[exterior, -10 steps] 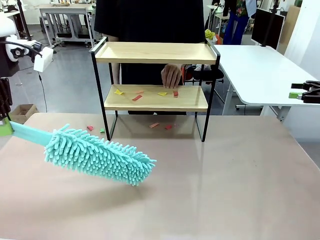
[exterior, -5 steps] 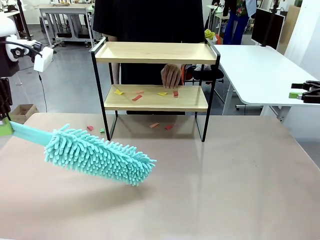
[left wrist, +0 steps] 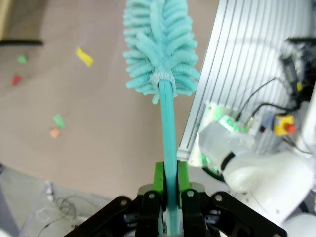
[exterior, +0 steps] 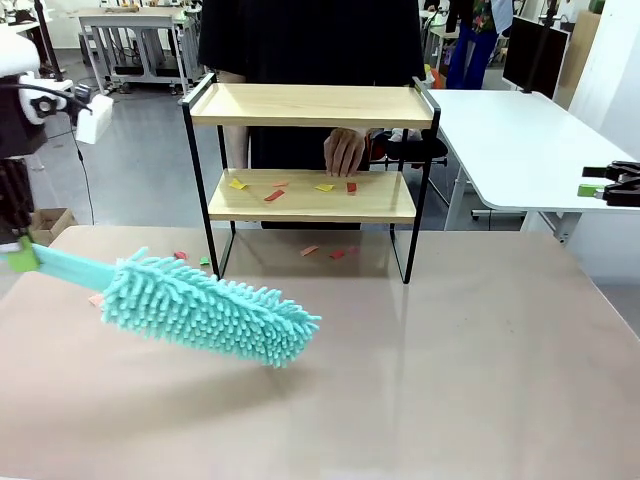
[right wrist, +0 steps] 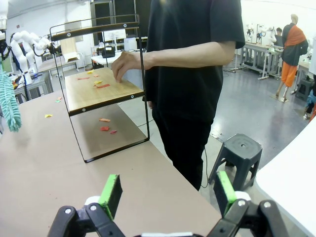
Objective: Clean the shelf.
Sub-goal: Clean the specific section of the Shelf indicated by the human with the Duster.
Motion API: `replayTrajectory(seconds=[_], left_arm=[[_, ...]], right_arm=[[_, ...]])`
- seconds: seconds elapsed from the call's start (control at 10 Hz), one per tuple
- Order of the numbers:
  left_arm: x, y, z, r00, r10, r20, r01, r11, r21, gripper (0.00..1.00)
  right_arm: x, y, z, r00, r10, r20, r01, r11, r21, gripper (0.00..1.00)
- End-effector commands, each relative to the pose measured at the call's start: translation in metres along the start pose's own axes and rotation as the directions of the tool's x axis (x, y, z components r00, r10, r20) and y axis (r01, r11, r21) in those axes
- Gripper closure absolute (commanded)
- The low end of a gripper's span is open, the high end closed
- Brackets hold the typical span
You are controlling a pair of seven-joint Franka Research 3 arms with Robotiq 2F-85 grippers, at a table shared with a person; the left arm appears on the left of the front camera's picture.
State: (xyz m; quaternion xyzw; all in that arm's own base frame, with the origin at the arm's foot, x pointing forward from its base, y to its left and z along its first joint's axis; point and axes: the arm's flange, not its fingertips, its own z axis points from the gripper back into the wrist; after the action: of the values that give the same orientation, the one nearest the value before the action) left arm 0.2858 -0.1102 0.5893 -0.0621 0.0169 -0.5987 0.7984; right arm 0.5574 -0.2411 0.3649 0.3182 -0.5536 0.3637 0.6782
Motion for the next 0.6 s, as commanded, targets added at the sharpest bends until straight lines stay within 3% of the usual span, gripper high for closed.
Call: replayTrajectory(seconds=[0.0,0.2,0.4,0.5], left_arm=[[0.015,-0.001,-0.021,0.983,0.066,0.171,-0.07,0.997,0.018,0.87],[0.025,-0.016,-0.036,0.94,0.128,0.317,-0.139,0.99,0.01,0.87],[0.054,-0.044,-0.044,0.855,0.263,0.447,-0.299,0.954,0.009,0.87],[0.073,-0.059,-0.048,0.795,0.362,0.488,-0.422,0.907,0.015,0.87]], right_arm=[[0.003,0.0,-0.001,1.0,0.004,0.002,-0.004,1.0,0.001,0.0],[0.003,0.0,-0.001,1.0,0.004,0.002,-0.004,1.0,0.001,0.0],[0.003,0.0,-0.001,1.0,0.004,0.002,-0.004,1.0,0.001,0.0],[0.003,0.0,-0.001,1.0,0.004,0.002,-0.004,1.0,0.001,0.0]])
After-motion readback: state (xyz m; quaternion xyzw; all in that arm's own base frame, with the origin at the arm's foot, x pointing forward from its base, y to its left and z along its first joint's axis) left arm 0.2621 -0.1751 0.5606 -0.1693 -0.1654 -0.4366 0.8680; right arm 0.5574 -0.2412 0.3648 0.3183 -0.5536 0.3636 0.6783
